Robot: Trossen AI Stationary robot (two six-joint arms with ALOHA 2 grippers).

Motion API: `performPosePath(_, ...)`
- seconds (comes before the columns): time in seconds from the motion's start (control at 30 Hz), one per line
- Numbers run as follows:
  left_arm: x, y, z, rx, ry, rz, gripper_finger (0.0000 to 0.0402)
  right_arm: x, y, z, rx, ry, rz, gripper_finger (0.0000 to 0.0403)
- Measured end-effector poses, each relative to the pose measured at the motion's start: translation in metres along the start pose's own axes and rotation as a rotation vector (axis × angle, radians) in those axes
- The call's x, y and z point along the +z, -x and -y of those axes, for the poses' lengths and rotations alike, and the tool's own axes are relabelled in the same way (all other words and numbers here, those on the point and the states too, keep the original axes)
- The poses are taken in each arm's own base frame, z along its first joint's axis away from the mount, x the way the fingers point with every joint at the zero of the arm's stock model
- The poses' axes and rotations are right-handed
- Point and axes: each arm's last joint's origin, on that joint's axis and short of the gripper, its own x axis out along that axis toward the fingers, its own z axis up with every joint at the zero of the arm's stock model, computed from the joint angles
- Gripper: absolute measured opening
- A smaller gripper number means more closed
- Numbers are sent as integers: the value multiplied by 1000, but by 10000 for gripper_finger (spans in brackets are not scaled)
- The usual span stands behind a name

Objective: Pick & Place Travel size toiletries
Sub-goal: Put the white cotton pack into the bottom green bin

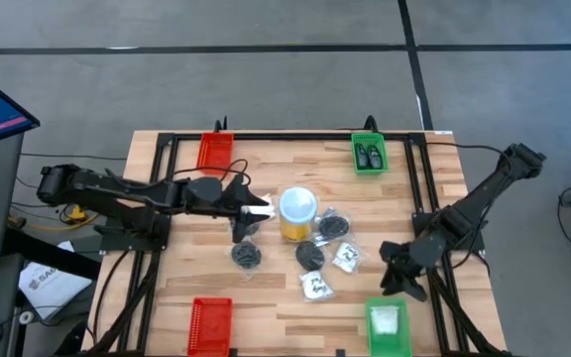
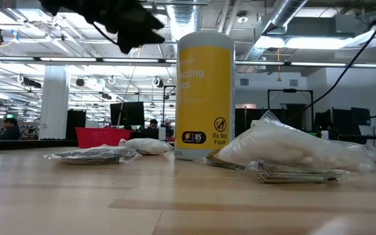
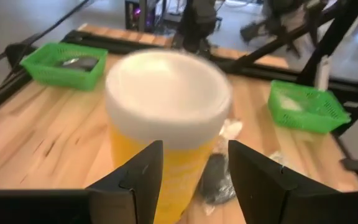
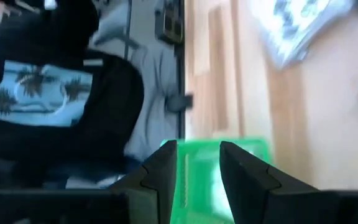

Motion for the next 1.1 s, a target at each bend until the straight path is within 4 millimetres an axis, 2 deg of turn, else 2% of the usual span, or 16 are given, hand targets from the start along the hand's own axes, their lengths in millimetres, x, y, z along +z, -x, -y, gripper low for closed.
performPosePath(0.4,-39,-3,-8,85,-19,-107,172,25,8,19,-96,143,136,113)
performPosePath(0.7,-69,-3,-15,174,-42,-192,172,39,12,32,-159,188,201,113)
performPosePath(0.97,-96,-20,-20,282,-84,-315,172,55,9,39,-205,296,268,113)
performPosePath(1.1,-108,-29,-22,323,-106,-371,172,60,6,45,-231,282,277,113)
